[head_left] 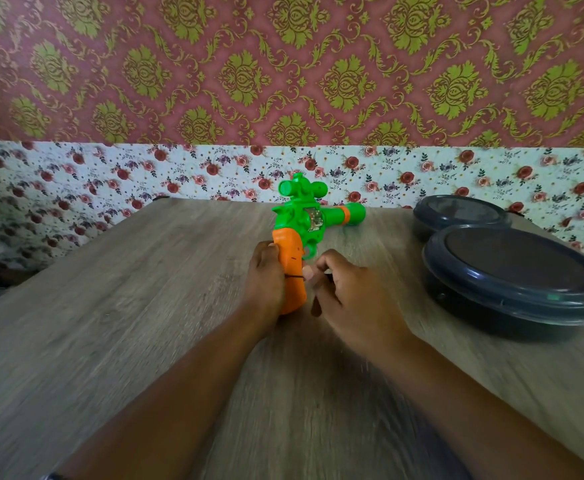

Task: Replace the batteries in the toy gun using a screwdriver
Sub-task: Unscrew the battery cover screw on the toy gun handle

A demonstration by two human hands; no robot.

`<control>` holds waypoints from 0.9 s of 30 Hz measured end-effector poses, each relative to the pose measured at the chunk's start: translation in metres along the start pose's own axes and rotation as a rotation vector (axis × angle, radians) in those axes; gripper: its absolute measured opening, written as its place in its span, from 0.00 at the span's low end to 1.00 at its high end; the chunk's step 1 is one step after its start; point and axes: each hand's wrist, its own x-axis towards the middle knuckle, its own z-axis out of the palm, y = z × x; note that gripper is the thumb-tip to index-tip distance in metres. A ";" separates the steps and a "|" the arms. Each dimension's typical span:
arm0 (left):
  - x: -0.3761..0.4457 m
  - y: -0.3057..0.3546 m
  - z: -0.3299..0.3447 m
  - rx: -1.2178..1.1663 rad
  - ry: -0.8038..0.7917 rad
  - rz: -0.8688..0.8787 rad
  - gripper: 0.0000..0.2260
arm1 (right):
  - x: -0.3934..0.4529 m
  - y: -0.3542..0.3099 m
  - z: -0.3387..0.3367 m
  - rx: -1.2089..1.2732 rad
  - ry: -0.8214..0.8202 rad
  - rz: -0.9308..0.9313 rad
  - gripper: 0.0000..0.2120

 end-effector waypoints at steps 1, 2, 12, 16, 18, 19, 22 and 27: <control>0.000 0.001 0.001 0.004 0.010 -0.004 0.14 | 0.000 0.001 -0.001 -0.052 -0.009 0.018 0.15; 0.000 0.002 0.001 0.000 0.020 -0.008 0.13 | 0.000 0.001 -0.002 -0.078 -0.017 0.039 0.15; -0.004 0.006 0.001 -0.035 0.006 0.027 0.11 | 0.001 -0.003 0.000 -0.124 -0.046 -0.027 0.11; 0.000 0.002 -0.001 0.033 0.007 0.065 0.12 | 0.002 0.000 0.000 -0.157 -0.057 -0.098 0.08; 0.001 0.001 -0.001 0.038 0.009 0.041 0.13 | 0.002 0.000 -0.001 -0.111 -0.039 -0.121 0.05; 0.002 0.000 -0.001 0.037 0.007 0.030 0.13 | 0.002 0.000 -0.002 -0.075 -0.027 -0.121 0.03; -0.001 0.002 -0.002 0.044 -0.002 0.037 0.12 | 0.002 -0.002 -0.003 0.060 0.013 -0.092 0.03; -0.003 0.003 -0.001 0.047 -0.027 0.061 0.14 | 0.000 -0.006 0.001 0.112 0.047 -0.072 0.07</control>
